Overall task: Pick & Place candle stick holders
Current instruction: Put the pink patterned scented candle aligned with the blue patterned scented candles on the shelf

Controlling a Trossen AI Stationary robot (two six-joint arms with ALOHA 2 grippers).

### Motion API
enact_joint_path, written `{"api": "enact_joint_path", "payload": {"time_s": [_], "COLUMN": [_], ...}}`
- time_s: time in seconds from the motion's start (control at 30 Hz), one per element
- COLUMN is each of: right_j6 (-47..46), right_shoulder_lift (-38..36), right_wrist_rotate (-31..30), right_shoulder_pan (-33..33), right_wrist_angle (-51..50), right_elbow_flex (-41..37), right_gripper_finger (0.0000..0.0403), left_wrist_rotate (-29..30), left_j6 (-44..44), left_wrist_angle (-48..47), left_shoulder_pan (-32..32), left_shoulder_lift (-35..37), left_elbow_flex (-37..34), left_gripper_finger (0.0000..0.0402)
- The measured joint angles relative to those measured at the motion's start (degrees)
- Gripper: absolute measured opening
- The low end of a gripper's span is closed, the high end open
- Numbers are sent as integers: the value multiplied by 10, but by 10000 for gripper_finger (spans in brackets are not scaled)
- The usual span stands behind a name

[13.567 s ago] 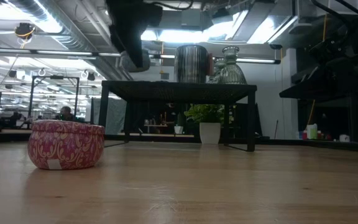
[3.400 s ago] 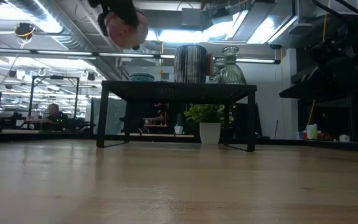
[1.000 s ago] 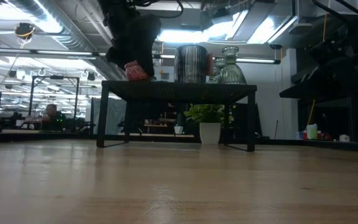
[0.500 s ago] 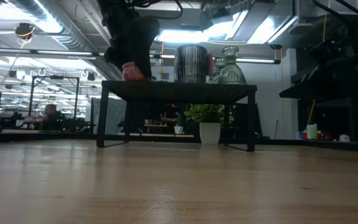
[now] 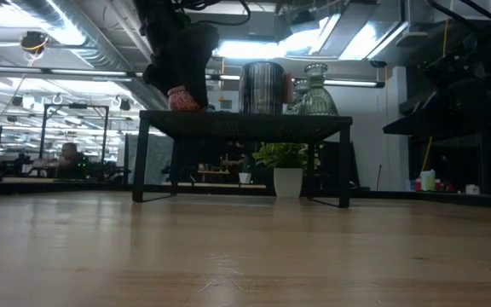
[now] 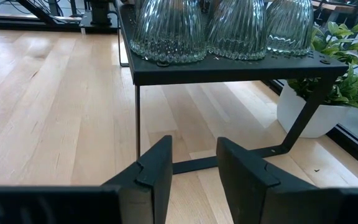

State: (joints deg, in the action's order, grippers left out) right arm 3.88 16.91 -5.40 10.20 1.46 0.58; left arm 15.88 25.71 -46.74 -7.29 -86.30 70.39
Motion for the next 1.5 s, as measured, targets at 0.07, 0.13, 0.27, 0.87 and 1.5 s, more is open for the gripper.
{"api": "enact_joint_path", "payload": {"time_s": [0.07, 0.13, 0.27, 0.87, 1.5], "right_j6": [0, 0, 0, 0, 0], "right_shoulder_lift": [0, 0, 0, 0, 0], "right_wrist_rotate": [0, 0, 0, 0, 0], "right_shoulder_pan": [0, 0, 0, 0, 0], "right_wrist_angle": [0, 0, 0, 0, 0], "right_elbow_flex": [0, 0, 0, 0, 0], "right_gripper_finger": [128, 128, 128, 128, 128], "left_wrist_rotate": [0, 0, 0, -4, -5], "left_j6": [0, 0, 0, 5, -10], "left_wrist_angle": [0, 0, 4, 6, 33], "left_shoulder_pan": [0, 0, 0, 1, 1], "left_shoulder_lift": [0, 0, 0, 0, 1], "left_elbow_flex": [0, 0, 0, 0, 1], "left_gripper_finger": [318, 318, 318, 318, 318]}}
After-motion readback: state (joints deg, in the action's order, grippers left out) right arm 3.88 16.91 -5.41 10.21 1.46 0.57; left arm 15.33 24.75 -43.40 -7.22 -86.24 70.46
